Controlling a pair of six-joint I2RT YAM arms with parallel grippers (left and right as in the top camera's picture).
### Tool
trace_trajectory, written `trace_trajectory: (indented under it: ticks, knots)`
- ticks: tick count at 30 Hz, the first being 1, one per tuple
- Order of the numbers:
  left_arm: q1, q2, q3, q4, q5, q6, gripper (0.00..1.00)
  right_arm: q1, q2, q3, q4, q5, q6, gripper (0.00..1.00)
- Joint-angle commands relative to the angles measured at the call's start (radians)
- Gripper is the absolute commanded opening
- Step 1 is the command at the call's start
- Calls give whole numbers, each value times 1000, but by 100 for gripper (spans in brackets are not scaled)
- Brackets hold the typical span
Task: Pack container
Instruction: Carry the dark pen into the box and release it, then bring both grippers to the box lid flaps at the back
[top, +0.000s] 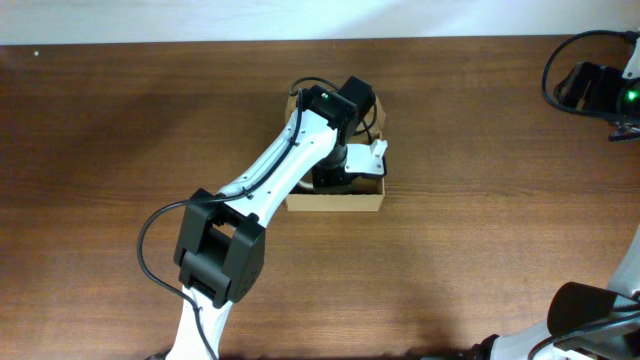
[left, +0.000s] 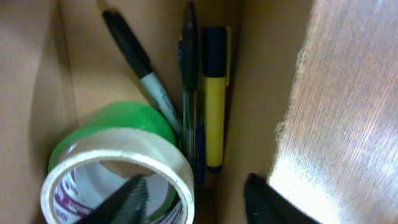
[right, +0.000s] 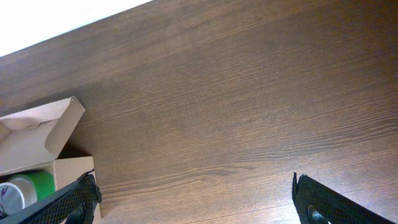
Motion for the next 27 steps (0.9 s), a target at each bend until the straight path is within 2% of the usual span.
trace_trajectory:
  ticks: [1,4,9,12,14,16,18,20,21,22,23,26,27]
  knots:
    - [-2,-84,31,-4,-22,-83,54,-3,-1,8,0,-13,-2,99]
    - [-2,-178,50,-2,-59,-147,55,-3,-1,8,0,-13,-2,99]
    - [27,-382,59,37,-129,-278,67,-3,-1,8,50,-14,-2,99]
    - [111,-487,59,60,-147,-353,68,-3,-1,8,107,-86,-1,99]
    - [213,-526,58,80,-146,-444,68,-3,-1,8,107,-139,-1,99]
    - [328,-531,58,95,-134,-528,60,-3,-1,8,118,-199,-1,99]
    - [448,-513,53,113,-67,-609,47,-3,-1,8,134,-282,-1,99]
    - [560,-478,45,129,96,-647,21,2,8,8,131,-333,-1,99]
    - [611,-449,45,132,191,-653,13,6,14,7,125,-349,-2,90]
    - [648,-422,45,134,265,-655,3,12,25,7,117,-356,-2,61]
    - [682,-386,45,137,335,-671,2,19,38,7,107,-356,0,43]
    - [744,-281,45,140,503,-687,2,35,107,7,67,-361,71,12]
    - [754,-240,45,140,549,-686,2,40,143,7,60,-367,93,4]
